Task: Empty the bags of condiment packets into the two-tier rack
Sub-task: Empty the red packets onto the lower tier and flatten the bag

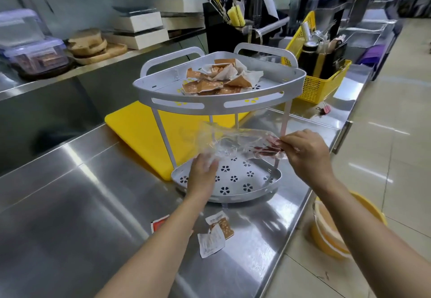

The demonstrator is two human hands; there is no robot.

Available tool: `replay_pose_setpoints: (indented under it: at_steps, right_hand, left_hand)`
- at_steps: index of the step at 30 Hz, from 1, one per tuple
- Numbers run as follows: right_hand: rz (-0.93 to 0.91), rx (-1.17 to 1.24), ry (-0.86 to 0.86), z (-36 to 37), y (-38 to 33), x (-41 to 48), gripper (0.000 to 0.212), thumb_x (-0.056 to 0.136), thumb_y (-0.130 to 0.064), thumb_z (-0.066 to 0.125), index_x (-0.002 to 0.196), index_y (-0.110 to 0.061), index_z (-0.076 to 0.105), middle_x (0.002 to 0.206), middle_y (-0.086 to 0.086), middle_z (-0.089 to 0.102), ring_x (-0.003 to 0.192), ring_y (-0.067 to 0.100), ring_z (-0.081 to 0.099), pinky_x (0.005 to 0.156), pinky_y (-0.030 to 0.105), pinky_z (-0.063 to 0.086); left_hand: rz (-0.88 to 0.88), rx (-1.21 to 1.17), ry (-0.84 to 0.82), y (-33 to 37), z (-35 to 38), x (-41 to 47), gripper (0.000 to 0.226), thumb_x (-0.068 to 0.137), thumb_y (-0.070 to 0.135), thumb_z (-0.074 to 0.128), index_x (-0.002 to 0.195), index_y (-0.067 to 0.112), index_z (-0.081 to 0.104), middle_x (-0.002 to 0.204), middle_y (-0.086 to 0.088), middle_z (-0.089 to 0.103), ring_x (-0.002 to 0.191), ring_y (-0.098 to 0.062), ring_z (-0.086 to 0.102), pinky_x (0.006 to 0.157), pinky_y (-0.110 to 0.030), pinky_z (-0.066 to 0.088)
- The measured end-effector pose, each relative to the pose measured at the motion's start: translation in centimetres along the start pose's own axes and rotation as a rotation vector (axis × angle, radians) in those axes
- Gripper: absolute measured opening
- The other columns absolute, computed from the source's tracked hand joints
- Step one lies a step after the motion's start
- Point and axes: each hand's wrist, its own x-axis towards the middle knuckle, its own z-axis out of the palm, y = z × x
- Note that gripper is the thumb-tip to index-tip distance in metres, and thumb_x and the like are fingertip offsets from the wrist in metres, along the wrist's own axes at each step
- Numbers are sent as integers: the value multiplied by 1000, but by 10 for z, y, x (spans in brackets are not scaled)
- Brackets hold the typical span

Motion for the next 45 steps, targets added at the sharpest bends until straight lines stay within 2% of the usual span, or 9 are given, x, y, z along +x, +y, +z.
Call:
replay_pose_setpoints:
  at_steps: [3, 5, 10, 17, 20, 23, 31, 37, 45]
  right_hand:
    - [-131, -89, -65, 5, -5, -14, 2, 69, -6, 73, 67, -6, 72, 63, 9, 71, 56, 29, 61, 53, 35, 45]
    - [-179, -121, -185, 14, -10, -27, 7, 66, -6, 77, 63, -8, 71, 60, 6, 69, 55, 26, 61, 53, 31, 43]
    - [-69, -30, -296, 26, -17, -30, 7, 65, -3, 76, 65, -8, 71, 62, 9, 69, 58, 30, 64, 57, 31, 43]
    - [-237, 94, -368, 23, -27, -12, 25, 78, -24, 62, 66, -4, 72, 62, 12, 69, 58, 32, 63, 51, 40, 52]
    - [-287, 78, -396, 22, -30, -8, 31, 81, -32, 59, 69, -6, 72, 64, 11, 70, 60, 32, 63, 53, 39, 51]
    - [-289, -10, -434, 22, -28, -6, 28, 82, -35, 61, 81, -9, 72, 76, 10, 71, 72, 33, 64, 59, 38, 51]
    - [-14, -323, -814, 19, -17, -16, 38, 92, -43, 45, 88, -11, 64, 93, 9, 69, 85, 30, 63, 66, 33, 47]
    - [103, -32, -277, 13, -28, 5, 21, 88, -21, 58, 90, -3, 69, 80, 22, 70, 73, 41, 64, 61, 42, 50]
    - [393, 59, -397, 23, -36, 11, 33, 89, -36, 53, 90, -8, 69, 75, 18, 70, 67, 34, 64, 57, 35, 49]
  left_hand:
    - [110, 938, -534, -28, 12, -6, 65, 82, 47, 54, 138, 23, 31, 145, -6, 36, 136, -30, 27, 111, -44, 17]
    - [29, 891, -657, -26, 4, -2, 72, 80, 41, 61, 139, 14, 29, 149, -10, 28, 135, -31, 30, 110, -42, 25]
    - [-33, 619, -18, 27, -53, 12, 38, 89, 26, 54, 122, 7, 51, 131, -12, 51, 113, -32, 53, 79, -35, 43]
    - [1103, 844, 88, 55, -45, -39, 47, 65, 24, 75, 110, 16, 63, 115, -4, 67, 106, -25, 63, 92, -36, 40]
    - [898, 1101, -108, 54, -41, -27, 34, 79, 15, 63, 112, 21, 62, 121, -1, 64, 123, -23, 50, 109, -34, 24]
    - [668, 1114, -91, 57, -42, -8, 30, 85, 0, 42, 98, 16, 65, 96, -5, 72, 99, -29, 53, 89, -29, 28]
    - [642, 1093, -59, 61, -41, -2, 25, 93, 10, 40, 100, 18, 63, 99, -6, 71, 88, -30, 60, 75, -31, 30]
    - [708, 773, 260, 66, -57, 1, 23, 89, 15, 49, 90, 12, 72, 83, -12, 74, 77, -33, 64, 76, -36, 41]
    - [597, 697, 282, 62, -58, 0, 17, 88, 17, 54, 88, 17, 71, 86, -3, 74, 86, -27, 62, 83, -35, 33]
